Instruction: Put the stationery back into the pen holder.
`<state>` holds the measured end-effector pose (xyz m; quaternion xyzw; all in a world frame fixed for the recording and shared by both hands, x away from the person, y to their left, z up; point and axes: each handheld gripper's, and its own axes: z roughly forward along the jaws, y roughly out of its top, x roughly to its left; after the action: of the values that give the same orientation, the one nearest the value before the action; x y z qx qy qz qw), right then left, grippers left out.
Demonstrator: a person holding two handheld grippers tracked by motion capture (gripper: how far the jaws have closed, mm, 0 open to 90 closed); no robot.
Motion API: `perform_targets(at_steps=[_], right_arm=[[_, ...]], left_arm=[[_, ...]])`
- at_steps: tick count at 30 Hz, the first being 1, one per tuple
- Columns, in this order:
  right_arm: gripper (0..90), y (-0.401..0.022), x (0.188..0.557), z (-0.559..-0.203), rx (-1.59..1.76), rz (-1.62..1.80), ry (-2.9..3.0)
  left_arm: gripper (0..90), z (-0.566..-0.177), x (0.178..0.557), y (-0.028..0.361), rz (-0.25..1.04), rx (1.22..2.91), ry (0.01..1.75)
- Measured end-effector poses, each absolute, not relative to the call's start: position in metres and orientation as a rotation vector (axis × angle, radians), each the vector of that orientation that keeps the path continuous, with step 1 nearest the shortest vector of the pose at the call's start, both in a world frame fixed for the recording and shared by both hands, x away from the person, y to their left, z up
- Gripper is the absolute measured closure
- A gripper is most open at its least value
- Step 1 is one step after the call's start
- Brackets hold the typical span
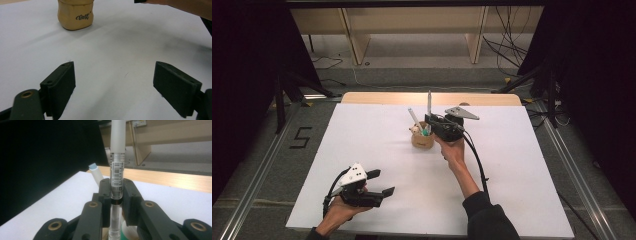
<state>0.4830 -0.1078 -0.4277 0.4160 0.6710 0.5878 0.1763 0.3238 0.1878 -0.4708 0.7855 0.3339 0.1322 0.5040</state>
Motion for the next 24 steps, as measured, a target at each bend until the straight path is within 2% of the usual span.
perform_targets(at_steps=[24], right_arm=[[79.6,-0.101,0.488,-0.441,1.140,1.619,1.930]], left_arm=[[17.4,-0.473,0.325,0.188,0.315,1.901,0.820]])
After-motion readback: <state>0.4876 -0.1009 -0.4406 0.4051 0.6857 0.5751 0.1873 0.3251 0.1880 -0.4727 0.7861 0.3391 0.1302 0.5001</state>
